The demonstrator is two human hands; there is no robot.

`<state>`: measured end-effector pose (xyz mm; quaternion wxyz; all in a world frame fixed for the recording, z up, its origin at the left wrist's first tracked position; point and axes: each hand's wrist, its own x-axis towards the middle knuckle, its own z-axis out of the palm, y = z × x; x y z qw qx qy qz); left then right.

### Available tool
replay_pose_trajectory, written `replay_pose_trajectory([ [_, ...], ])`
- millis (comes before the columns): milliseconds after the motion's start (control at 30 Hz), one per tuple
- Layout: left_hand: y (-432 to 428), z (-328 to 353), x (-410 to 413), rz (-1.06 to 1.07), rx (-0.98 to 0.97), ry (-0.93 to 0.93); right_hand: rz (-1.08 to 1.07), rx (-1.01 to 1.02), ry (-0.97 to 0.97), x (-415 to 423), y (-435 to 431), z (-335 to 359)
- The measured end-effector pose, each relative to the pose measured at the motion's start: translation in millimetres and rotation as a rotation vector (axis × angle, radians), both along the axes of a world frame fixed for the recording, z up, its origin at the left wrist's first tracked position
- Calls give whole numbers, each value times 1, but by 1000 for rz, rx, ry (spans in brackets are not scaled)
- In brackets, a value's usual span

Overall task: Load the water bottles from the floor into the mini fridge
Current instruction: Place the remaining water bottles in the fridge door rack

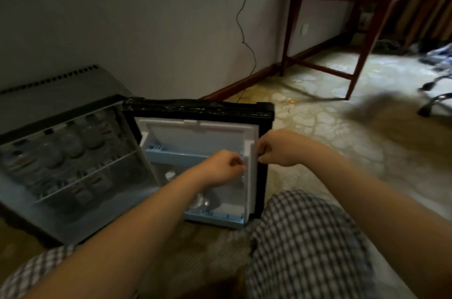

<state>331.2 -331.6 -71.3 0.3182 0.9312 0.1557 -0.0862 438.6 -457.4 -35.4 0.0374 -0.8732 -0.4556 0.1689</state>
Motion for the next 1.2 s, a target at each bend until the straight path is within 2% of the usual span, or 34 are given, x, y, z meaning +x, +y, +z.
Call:
replay_pose_trajectory([
  [167,-55,22,53,-118,10,-1,-200,53,36,40,-70,-8],
  [333,-120,19,100,-257,50,84,-358,-10,68,70,-137,-41],
  [567,-191,-50,139,-454,167,321,-520,-125,207,86,-217,-122],
  [700,-209,-98,142,-366,81,421,-590,-93,261,82,-243,-174],
  [900,-218,-162,123,-80,-228,413,-660,-52,282,76,-245,-224],
  [1000,-221,-194,113,20,-305,376,-704,-49,318,78,-236,-247],
  [1200,-229,-219,101,102,-362,313,-795,-12,187,67,-221,-277],
])
